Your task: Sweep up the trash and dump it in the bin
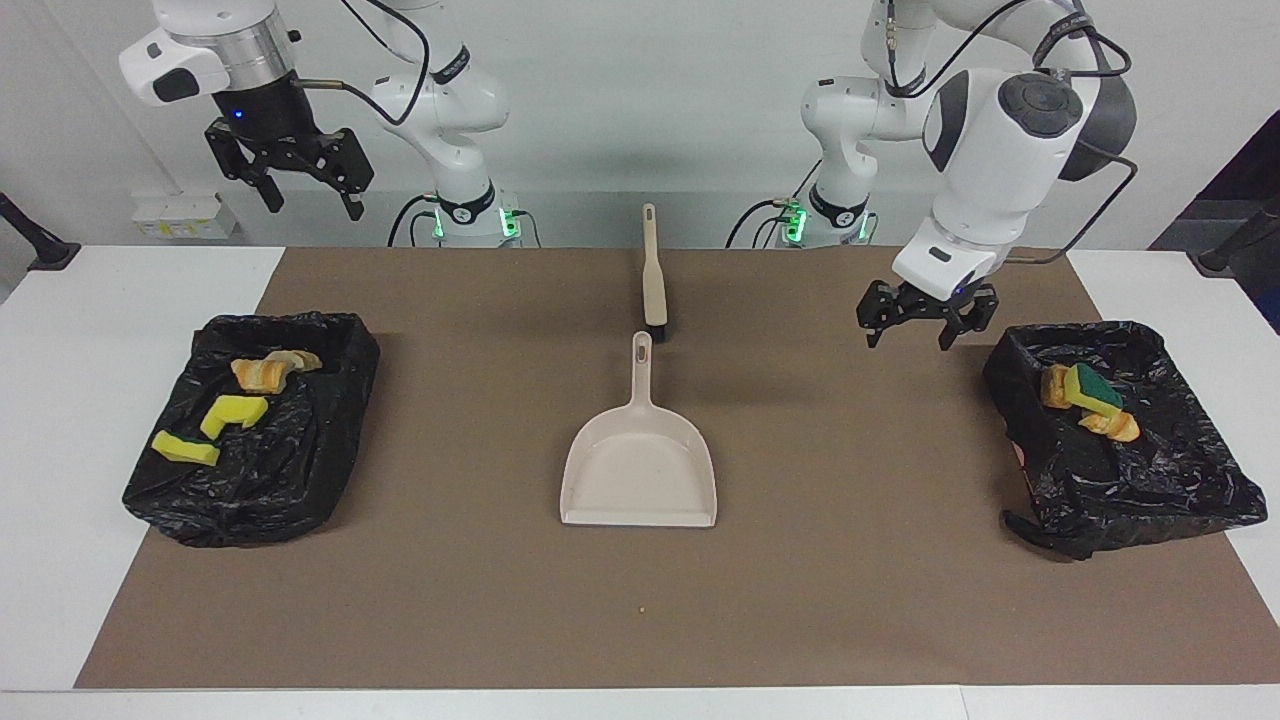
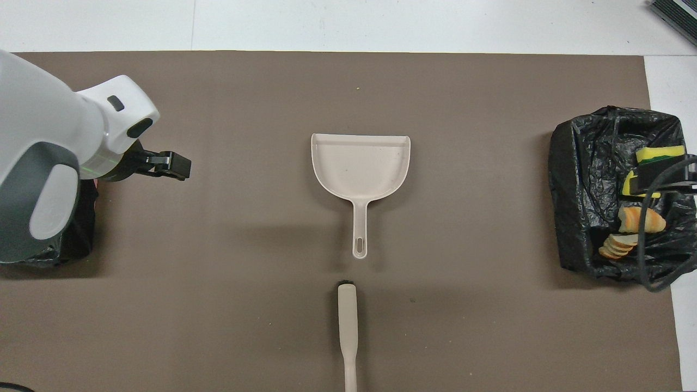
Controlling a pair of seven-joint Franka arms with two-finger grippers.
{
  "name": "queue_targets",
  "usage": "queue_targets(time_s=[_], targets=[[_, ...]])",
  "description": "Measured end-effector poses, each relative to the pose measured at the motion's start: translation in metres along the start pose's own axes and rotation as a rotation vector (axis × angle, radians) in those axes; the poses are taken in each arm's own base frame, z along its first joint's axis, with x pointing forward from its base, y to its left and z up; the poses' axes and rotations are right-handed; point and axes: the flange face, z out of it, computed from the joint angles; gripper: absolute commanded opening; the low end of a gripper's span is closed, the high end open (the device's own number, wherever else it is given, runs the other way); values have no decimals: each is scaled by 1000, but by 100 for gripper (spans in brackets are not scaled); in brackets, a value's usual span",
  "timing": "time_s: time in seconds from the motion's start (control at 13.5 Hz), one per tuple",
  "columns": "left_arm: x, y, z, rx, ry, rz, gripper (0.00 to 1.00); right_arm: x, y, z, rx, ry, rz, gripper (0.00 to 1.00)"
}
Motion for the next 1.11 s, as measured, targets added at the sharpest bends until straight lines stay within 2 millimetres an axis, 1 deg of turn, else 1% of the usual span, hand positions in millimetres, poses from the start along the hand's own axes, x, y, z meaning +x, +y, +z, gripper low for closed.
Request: queue_targets(time_s=[0.15, 0.44, 0.52, 0.67, 0.74, 0.82, 1.11], targets=[[-15, -15, -22, 5, -14, 2, 100, -1, 0, 0, -1, -5, -1, 100], [-54, -43, -75, 14, -9, 5, 100, -3, -1, 2, -3, -22, -3, 100], [-62, -47, -89, 14, -9, 0, 100, -3, -1, 2, -3, -22, -3, 100], [-73, -46, -117, 15, -8, 1, 100, -3, -2, 2, -3, -22, -4, 100], [-77, -45, -126, 16, -12, 2, 100, -3, -2, 2, -3, -22, -4, 100], [-80, -45, -130, 16, -22, 1, 100, -3, -2, 2, -3, -22, -4, 100], [-84, -45, -138, 5, -9, 1, 100, -3, -2, 2, -3, -22, -5, 100]])
